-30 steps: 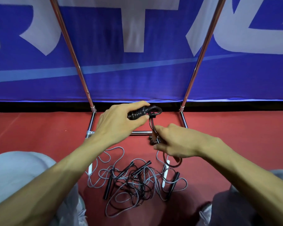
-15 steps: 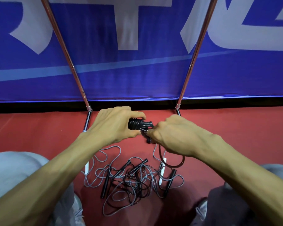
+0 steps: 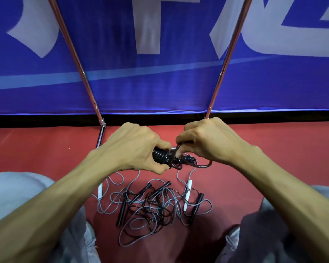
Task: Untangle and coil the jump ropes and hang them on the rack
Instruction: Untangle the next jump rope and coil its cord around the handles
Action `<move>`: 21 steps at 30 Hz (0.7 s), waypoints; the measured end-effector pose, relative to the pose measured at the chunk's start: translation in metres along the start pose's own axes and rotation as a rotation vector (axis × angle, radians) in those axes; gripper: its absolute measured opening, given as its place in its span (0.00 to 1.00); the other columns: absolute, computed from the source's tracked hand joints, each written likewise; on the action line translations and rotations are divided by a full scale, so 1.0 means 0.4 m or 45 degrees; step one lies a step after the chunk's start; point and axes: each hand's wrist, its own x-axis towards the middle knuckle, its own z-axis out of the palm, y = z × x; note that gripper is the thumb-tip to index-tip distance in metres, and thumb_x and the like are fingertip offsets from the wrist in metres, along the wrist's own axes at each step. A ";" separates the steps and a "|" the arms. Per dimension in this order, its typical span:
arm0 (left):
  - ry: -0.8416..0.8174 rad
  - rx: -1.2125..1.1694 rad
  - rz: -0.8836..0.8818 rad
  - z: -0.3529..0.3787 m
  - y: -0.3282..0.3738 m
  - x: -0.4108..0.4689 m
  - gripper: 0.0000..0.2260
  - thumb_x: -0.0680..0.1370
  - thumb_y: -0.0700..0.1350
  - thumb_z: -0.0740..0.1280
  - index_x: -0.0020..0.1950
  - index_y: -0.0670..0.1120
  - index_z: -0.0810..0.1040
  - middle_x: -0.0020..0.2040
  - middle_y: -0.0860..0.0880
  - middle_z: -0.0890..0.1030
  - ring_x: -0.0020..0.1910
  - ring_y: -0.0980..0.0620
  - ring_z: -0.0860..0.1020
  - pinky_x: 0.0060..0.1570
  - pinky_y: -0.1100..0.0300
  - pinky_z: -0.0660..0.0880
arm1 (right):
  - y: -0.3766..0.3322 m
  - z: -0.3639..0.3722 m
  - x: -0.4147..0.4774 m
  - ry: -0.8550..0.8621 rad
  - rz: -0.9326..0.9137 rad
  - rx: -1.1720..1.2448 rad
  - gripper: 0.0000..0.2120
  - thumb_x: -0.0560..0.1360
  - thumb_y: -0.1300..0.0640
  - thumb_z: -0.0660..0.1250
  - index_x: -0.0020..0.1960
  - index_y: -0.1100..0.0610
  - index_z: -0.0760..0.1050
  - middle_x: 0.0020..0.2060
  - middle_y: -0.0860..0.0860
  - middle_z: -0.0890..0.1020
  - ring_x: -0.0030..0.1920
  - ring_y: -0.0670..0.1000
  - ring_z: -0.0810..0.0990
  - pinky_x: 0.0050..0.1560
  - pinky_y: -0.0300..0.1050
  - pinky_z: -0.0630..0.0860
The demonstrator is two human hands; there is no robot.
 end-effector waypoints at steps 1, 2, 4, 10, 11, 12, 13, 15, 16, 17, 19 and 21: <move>0.003 -0.027 -0.004 -0.005 0.000 -0.004 0.17 0.65 0.68 0.62 0.48 0.60 0.73 0.31 0.53 0.74 0.32 0.52 0.72 0.27 0.61 0.60 | 0.008 -0.001 -0.002 -0.022 0.003 0.038 0.14 0.69 0.40 0.66 0.40 0.48 0.82 0.32 0.46 0.78 0.32 0.51 0.78 0.27 0.40 0.64; 0.000 -0.047 0.001 -0.008 0.004 -0.007 0.17 0.65 0.68 0.61 0.47 0.61 0.73 0.31 0.52 0.74 0.33 0.51 0.72 0.28 0.61 0.59 | 0.016 0.000 -0.003 -0.040 0.001 0.069 0.13 0.70 0.41 0.65 0.42 0.48 0.82 0.34 0.45 0.78 0.33 0.51 0.78 0.29 0.39 0.63; -0.037 -0.223 -0.036 -0.023 0.009 -0.009 0.13 0.64 0.68 0.61 0.42 0.64 0.73 0.32 0.51 0.75 0.35 0.49 0.71 0.29 0.62 0.60 | 0.025 0.001 -0.003 -0.048 0.000 0.096 0.12 0.73 0.44 0.64 0.45 0.49 0.82 0.36 0.45 0.79 0.35 0.52 0.78 0.30 0.40 0.63; -0.017 -0.787 -0.138 -0.057 -0.008 -0.004 0.08 0.63 0.65 0.64 0.39 0.68 0.77 0.30 0.49 0.72 0.32 0.53 0.65 0.35 0.57 0.67 | 0.017 0.003 0.000 0.047 0.078 0.205 0.17 0.77 0.45 0.53 0.49 0.52 0.77 0.38 0.48 0.79 0.36 0.56 0.77 0.32 0.52 0.74; -0.011 -0.856 -0.143 -0.058 -0.012 -0.003 0.09 0.64 0.66 0.65 0.40 0.66 0.78 0.30 0.48 0.73 0.32 0.50 0.66 0.37 0.55 0.69 | 0.014 0.005 0.001 0.038 0.104 0.223 0.18 0.77 0.44 0.52 0.49 0.52 0.77 0.39 0.48 0.79 0.37 0.56 0.77 0.33 0.53 0.74; -0.006 -0.906 -0.143 -0.056 -0.014 -0.003 0.11 0.64 0.66 0.66 0.41 0.65 0.79 0.30 0.48 0.74 0.32 0.49 0.68 0.37 0.53 0.70 | 0.011 0.008 0.003 0.025 0.126 0.234 0.19 0.76 0.44 0.51 0.50 0.52 0.76 0.39 0.48 0.79 0.38 0.56 0.78 0.34 0.53 0.75; -0.009 -0.945 -0.149 -0.053 -0.013 -0.004 0.12 0.64 0.67 0.66 0.43 0.64 0.81 0.30 0.48 0.75 0.30 0.49 0.68 0.37 0.53 0.71 | 0.007 0.010 0.005 0.009 0.138 0.242 0.19 0.76 0.44 0.51 0.50 0.52 0.76 0.39 0.47 0.80 0.39 0.55 0.78 0.35 0.53 0.75; -0.037 -1.000 -0.152 -0.045 -0.001 -0.008 0.15 0.63 0.69 0.68 0.44 0.64 0.82 0.30 0.48 0.75 0.29 0.52 0.68 0.36 0.55 0.70 | 0.001 0.015 0.005 -0.026 0.120 0.238 0.17 0.75 0.45 0.51 0.48 0.52 0.76 0.38 0.47 0.79 0.38 0.54 0.78 0.33 0.50 0.74; -0.053 -1.004 -0.163 -0.041 0.007 -0.010 0.17 0.61 0.71 0.69 0.44 0.66 0.82 0.30 0.48 0.76 0.30 0.51 0.68 0.36 0.55 0.70 | -0.002 0.017 0.004 -0.042 0.097 0.215 0.16 0.75 0.46 0.52 0.46 0.51 0.76 0.36 0.47 0.78 0.37 0.54 0.78 0.32 0.49 0.72; -0.066 -0.981 -0.187 -0.035 0.013 -0.009 0.19 0.58 0.73 0.69 0.43 0.68 0.81 0.31 0.48 0.76 0.32 0.49 0.69 0.37 0.55 0.70 | -0.002 0.019 0.003 -0.060 0.077 0.189 0.15 0.75 0.47 0.52 0.45 0.51 0.75 0.36 0.46 0.78 0.37 0.53 0.78 0.31 0.47 0.71; -0.048 -0.898 -0.228 -0.025 0.022 -0.009 0.19 0.56 0.76 0.68 0.41 0.70 0.79 0.31 0.48 0.76 0.33 0.50 0.69 0.37 0.56 0.69 | 0.000 0.024 0.000 -0.100 0.069 0.175 0.11 0.75 0.49 0.55 0.45 0.50 0.75 0.36 0.46 0.78 0.37 0.53 0.78 0.31 0.46 0.71; 0.043 -0.862 -0.233 -0.025 0.022 -0.008 0.16 0.59 0.74 0.68 0.39 0.67 0.79 0.29 0.49 0.74 0.31 0.52 0.66 0.35 0.57 0.67 | 0.006 0.028 -0.003 -0.113 0.116 0.208 0.07 0.75 0.52 0.59 0.47 0.51 0.75 0.38 0.47 0.79 0.40 0.54 0.78 0.34 0.49 0.74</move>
